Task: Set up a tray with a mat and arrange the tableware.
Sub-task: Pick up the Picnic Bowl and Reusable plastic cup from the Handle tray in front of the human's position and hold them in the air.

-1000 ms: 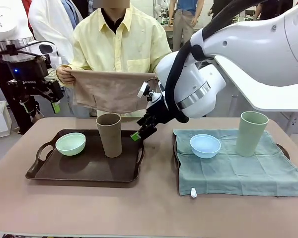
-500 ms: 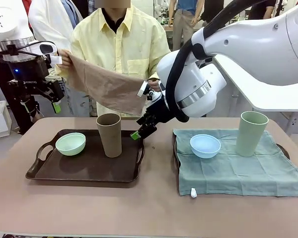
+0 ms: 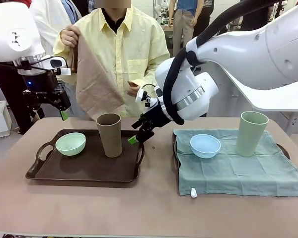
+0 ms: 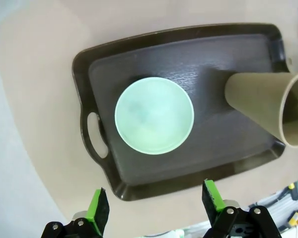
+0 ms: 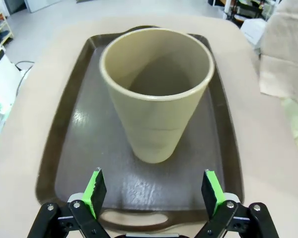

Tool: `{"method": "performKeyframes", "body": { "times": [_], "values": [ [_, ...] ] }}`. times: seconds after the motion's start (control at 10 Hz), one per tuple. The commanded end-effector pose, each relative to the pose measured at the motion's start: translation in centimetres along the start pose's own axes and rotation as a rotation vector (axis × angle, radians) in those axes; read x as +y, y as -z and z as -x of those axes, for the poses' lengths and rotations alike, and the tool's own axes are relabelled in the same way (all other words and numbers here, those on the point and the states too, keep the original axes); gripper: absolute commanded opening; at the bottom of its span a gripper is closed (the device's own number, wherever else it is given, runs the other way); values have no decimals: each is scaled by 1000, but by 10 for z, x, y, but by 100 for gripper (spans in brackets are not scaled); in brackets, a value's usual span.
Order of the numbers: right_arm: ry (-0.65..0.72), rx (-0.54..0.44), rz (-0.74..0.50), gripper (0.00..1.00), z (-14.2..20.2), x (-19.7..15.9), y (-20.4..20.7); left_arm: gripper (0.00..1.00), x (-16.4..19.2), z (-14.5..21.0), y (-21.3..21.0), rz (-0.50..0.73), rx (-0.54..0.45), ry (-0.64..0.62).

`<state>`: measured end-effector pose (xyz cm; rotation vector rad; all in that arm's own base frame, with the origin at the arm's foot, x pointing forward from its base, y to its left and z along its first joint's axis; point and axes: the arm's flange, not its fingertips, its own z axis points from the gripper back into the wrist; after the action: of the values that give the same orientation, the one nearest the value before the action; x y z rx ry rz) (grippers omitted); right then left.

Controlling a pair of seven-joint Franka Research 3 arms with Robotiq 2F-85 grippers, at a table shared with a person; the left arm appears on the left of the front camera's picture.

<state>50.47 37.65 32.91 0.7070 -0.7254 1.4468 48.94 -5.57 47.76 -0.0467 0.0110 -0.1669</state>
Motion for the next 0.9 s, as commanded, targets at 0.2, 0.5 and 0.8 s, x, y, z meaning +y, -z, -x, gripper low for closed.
{"method": "performKeyframes", "body": {
  "times": [0.2,0.5,0.8],
  "values": [
    [16,-78,18,100,0,-20,36,99,12,-2,21,9,-13,22],
    [2,-77,-28,100,-12,-20,57,99,18,-2,42,13,30,12],
    [7,-80,-54,100,-14,-24,66,99,26,-11,54,24,66,2]
  ]
}}
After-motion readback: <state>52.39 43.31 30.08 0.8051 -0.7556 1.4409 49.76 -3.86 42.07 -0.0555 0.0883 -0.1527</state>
